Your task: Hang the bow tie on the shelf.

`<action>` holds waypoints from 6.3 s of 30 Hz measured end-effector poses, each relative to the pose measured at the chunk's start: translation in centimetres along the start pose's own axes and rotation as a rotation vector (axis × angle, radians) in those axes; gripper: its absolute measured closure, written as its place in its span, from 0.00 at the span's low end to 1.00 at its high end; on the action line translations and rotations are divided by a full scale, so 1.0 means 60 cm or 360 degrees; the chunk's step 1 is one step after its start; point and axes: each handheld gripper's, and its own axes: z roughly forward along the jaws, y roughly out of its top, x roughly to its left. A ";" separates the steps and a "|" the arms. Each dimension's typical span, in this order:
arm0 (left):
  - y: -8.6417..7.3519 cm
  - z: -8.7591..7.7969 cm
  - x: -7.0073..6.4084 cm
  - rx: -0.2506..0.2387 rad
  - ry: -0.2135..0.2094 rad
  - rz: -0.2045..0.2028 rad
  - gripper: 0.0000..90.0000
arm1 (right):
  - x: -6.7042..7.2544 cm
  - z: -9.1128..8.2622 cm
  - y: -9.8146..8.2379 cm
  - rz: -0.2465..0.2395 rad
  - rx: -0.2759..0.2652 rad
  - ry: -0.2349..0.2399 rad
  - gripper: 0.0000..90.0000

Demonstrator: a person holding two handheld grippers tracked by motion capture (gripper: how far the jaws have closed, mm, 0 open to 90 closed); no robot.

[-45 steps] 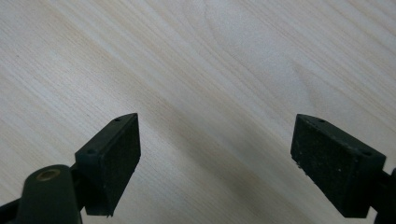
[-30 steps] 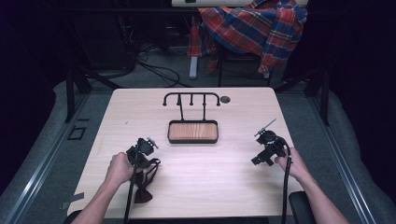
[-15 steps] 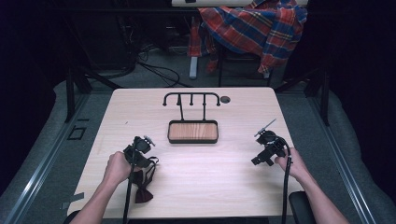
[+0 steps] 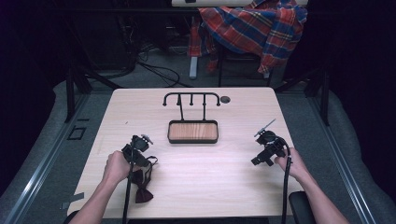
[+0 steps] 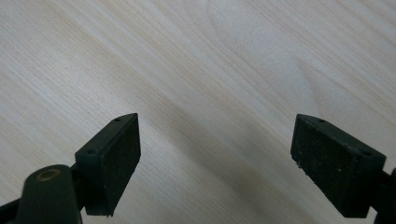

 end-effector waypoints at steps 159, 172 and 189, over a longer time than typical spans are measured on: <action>0.117 -0.216 0.017 -0.0788 0.0149 0.0072 0.99 | 0.007 0.003 -0.002 0.0007 0.0011 -0.0079 0.18; 0.149 -0.232 0.019 -0.0827 0.0141 0.0081 0.99 | 0.007 0.000 0.001 -0.0054 0.0085 -0.0096 0.18; 0.182 -0.200 0.043 -0.0761 0.0216 0.0013 0.99 | 0.007 0.002 0.000 -0.0033 0.0056 -0.0084 0.18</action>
